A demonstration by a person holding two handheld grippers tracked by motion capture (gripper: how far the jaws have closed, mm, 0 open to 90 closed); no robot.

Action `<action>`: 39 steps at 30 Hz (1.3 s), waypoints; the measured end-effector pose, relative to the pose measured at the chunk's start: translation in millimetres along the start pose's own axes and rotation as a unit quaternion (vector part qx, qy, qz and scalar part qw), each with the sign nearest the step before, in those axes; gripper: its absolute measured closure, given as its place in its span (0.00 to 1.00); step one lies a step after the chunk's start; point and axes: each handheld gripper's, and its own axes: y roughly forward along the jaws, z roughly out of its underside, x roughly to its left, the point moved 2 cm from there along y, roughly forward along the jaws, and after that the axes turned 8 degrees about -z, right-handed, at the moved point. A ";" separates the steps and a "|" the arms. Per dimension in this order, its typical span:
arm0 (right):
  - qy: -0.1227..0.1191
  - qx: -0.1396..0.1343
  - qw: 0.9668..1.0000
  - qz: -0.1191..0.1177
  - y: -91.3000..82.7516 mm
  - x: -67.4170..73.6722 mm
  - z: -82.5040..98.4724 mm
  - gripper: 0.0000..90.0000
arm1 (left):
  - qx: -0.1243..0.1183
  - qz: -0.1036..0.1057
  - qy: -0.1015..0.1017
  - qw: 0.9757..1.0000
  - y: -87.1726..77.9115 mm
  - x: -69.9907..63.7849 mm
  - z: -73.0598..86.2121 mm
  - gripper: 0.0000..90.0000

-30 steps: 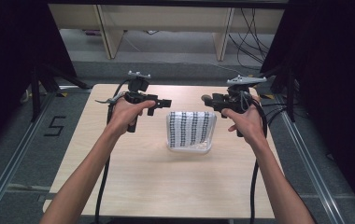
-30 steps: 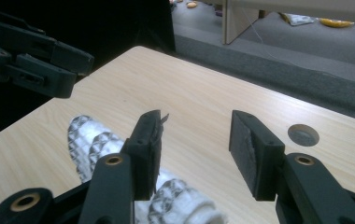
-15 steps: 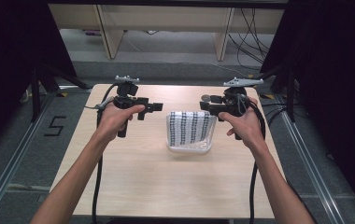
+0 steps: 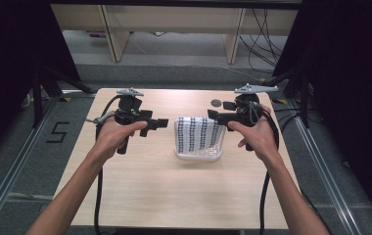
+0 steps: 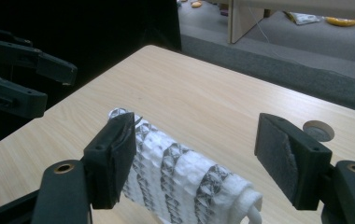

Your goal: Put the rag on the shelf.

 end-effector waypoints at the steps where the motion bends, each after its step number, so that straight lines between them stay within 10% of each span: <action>1: 0.005 0.001 1.000 0.001 -1.6 1.9 0.8 0.34 | -0.001 0.002 0.003 1.000 -0.7 -1.4 1.3 0.22; 39: -0.003 -0.009 1.000 -0.007 -17.9 14.7 31.0 0.29 | -0.014 0.020 0.024 0.999 -31.0 -15.7 62.0 0.21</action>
